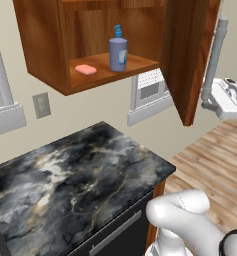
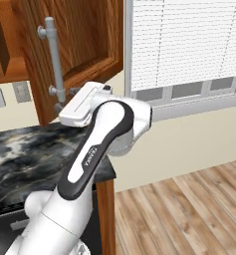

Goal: Pick up the bar soap and soap dispenser from the sink, and place them back in the cabinet, and close the cabinet door.

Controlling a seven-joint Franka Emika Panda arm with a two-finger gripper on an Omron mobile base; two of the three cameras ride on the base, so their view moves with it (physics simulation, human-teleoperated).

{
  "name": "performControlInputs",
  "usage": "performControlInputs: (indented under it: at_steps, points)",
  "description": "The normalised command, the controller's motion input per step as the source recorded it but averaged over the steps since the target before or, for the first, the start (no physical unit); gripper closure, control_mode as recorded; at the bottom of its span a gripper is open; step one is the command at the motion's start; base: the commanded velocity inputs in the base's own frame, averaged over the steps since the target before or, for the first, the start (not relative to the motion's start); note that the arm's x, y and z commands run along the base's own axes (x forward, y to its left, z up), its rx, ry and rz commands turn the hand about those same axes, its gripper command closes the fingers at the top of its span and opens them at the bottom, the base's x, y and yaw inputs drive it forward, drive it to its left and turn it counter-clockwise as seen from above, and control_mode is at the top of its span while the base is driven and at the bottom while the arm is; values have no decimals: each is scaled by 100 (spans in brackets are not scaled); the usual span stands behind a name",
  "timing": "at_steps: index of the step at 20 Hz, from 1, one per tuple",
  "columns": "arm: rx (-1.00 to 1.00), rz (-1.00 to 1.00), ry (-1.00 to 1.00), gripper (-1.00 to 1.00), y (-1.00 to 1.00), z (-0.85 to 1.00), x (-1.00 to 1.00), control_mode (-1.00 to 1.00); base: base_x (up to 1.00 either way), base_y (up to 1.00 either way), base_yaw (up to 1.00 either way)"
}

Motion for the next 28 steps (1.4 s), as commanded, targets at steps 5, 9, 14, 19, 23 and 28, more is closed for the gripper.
performControlInputs:
  at_steps: [5, 9, 14, 19, 23, 28]
  points:
    - [0, -14, -1, -100, 46, 0, 0, -100, 0, 0, 0]
    - [0, -16, -1, -100, 48, 0, 2, -100, 0, 0, 0]
    - [0, -18, -1, -100, 44, 0, 2, -100, 0, 0, 0]
    - [0, -18, -1, -100, 40, 0, 5, -100, 0, 0, 0]
    - [0, -15, -1, -100, 36, 0, 11, -100, 0, 0, 0]
    - [0, -13, -1, -100, 33, 0, 13, -100, 0, 0, 0]
